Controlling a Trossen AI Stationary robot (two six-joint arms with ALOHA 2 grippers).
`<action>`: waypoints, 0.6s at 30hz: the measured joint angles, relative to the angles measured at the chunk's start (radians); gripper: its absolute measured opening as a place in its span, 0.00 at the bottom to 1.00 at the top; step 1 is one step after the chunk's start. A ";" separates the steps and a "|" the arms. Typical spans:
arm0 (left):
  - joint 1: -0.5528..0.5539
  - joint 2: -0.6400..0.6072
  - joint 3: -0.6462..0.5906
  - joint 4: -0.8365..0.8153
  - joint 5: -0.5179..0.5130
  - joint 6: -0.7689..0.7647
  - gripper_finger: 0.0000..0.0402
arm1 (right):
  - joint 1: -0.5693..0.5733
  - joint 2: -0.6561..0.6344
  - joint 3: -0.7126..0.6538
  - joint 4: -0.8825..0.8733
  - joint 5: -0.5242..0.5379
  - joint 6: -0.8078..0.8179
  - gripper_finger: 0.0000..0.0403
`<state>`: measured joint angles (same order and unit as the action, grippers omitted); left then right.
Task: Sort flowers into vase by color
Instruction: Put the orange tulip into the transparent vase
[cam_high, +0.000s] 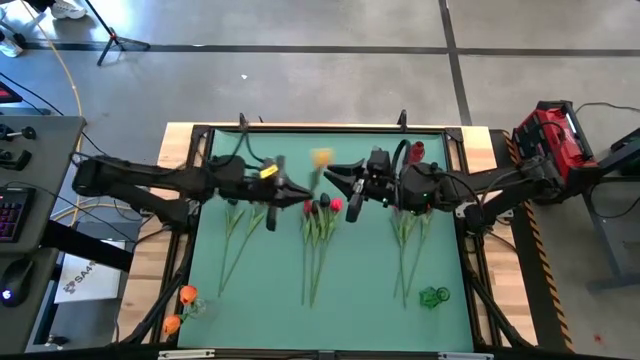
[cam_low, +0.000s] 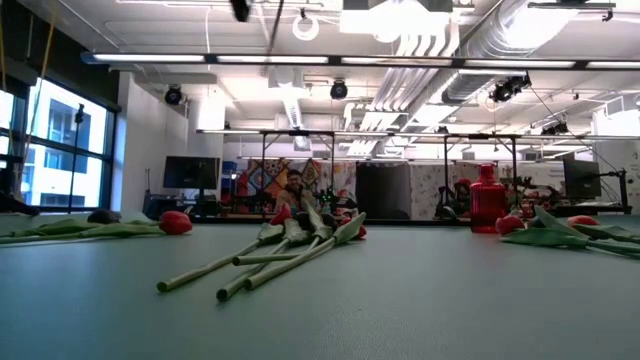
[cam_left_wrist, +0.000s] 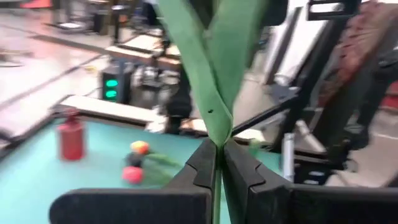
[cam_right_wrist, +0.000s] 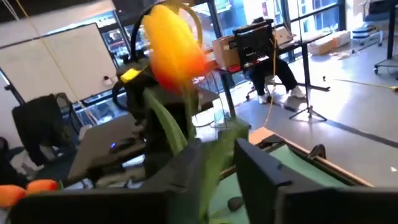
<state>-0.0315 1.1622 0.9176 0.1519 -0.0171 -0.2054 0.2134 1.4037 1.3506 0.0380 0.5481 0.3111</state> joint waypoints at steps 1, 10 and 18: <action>-0.003 -0.031 0.000 -0.040 -0.028 0.001 0.00 | 0.000 -0.007 0.000 -0.012 0.002 0.002 0.26; -0.056 -0.299 0.000 -0.253 -0.242 0.042 0.00 | 0.000 -0.073 0.000 -0.029 0.047 -0.020 0.51; -0.222 -0.478 0.000 -0.607 -0.276 0.031 0.00 | 0.000 -0.104 0.000 -0.215 0.101 0.104 0.58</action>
<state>-0.2533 0.6843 0.9180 -0.4554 -0.2933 -0.1744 0.2134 1.2995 1.3506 -0.1767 0.6491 0.4147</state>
